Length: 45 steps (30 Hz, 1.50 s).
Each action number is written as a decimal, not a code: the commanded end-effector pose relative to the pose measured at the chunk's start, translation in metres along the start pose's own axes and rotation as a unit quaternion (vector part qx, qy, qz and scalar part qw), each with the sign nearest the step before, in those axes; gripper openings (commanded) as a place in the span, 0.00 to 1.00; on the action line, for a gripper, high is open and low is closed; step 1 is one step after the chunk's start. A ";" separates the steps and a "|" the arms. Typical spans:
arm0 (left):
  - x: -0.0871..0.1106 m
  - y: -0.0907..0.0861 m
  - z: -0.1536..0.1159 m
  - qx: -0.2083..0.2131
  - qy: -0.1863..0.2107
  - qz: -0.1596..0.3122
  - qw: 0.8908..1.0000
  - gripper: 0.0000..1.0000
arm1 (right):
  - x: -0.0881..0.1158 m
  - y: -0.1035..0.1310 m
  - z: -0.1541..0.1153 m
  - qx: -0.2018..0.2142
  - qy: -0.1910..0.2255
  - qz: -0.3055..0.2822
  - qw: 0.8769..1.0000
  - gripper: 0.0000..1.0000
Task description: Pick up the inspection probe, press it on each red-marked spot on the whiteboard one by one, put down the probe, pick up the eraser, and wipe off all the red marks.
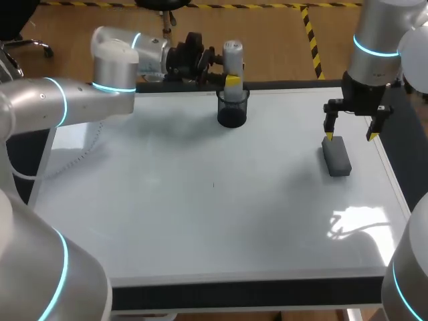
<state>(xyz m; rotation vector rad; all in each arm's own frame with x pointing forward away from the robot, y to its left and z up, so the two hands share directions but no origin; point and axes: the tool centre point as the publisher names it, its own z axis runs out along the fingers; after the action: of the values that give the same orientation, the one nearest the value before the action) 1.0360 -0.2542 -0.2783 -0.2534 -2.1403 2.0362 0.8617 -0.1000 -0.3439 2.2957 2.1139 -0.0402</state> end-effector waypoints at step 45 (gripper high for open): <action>0.000 0.030 0.002 -0.016 -0.014 -0.015 1.000 0.00 | -0.001 0.000 -0.001 0.000 0.000 -0.001 1.000 1.00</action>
<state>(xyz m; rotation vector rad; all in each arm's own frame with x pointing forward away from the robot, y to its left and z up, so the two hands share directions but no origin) 1.0349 -0.2553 -0.3075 -0.2022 -2.1816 2.0024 0.8617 -0.1000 -0.3439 2.2957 2.1139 -0.0403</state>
